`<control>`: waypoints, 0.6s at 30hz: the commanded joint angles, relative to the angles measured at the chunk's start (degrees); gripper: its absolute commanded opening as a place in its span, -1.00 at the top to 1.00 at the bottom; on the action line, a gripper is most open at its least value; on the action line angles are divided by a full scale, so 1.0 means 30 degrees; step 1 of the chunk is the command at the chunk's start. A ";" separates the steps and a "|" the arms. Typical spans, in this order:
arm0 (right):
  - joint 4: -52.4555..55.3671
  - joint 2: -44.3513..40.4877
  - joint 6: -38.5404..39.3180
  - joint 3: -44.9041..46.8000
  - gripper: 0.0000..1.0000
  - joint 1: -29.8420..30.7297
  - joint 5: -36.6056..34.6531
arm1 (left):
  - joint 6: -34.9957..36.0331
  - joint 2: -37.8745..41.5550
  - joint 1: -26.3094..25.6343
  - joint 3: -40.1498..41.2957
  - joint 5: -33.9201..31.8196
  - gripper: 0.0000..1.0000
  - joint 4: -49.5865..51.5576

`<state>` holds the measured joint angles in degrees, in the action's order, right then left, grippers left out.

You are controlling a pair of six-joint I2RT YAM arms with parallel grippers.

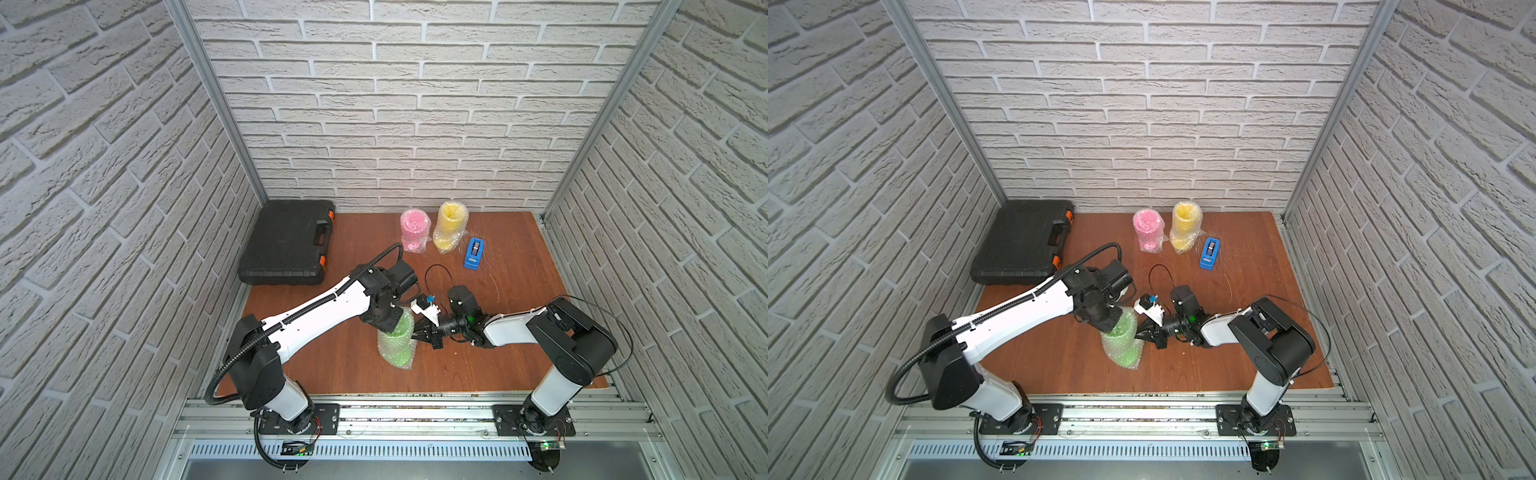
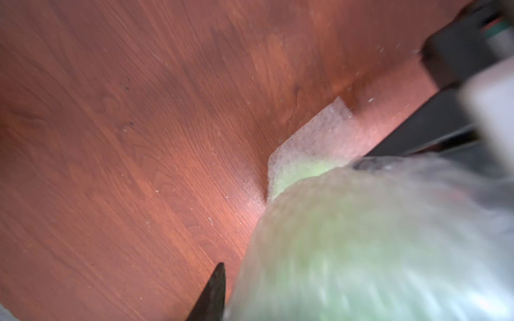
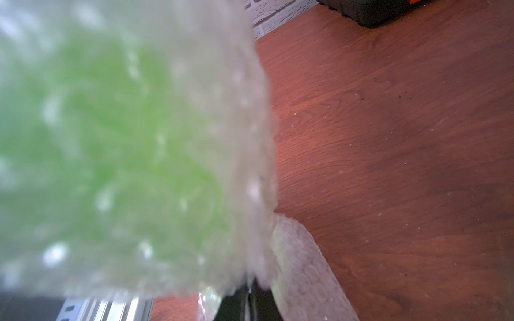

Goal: Wrap wine glasses in bubble wrap
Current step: Wrap the wine glass in bubble wrap, then pick up the bubble wrap from the center of the board.

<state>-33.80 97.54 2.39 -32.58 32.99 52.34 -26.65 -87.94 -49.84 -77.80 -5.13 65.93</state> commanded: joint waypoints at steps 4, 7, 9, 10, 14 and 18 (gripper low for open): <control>0.0925 -0.0466 0.0326 -0.0079 0.94 -0.0041 -0.0365 | 0.0096 0.1510 0.0106 -0.0949 -0.0224 0.31 0.1578; 0.1057 -0.0440 0.0376 -0.0144 0.94 -0.0041 -0.0365 | 0.0174 0.1384 0.0292 -0.0515 -0.0074 0.39 0.1538; 0.1173 -0.0465 0.0407 -0.0194 0.94 -0.0041 -0.0365 | 0.0297 0.1206 0.0451 -0.0129 0.0154 0.47 0.1290; 0.1160 -0.0461 0.0443 -0.0224 0.94 -0.0050 -0.0359 | 0.0335 0.1174 0.0493 0.0059 0.0315 0.52 0.1111; 0.1492 -0.0628 0.0462 -0.0358 0.95 -0.0041 -0.0379 | 0.0520 0.1072 0.0827 0.0523 0.0820 0.85 0.0462; 0.2366 -0.1423 0.0376 -0.0389 0.89 -0.0041 -0.0984 | 0.0594 0.1314 0.1538 0.0765 0.1064 1.00 0.0078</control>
<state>-30.00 95.92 2.63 -33.32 32.99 51.57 -25.63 -83.94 -46.50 -77.45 -3.11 65.98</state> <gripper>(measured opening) 0.049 0.055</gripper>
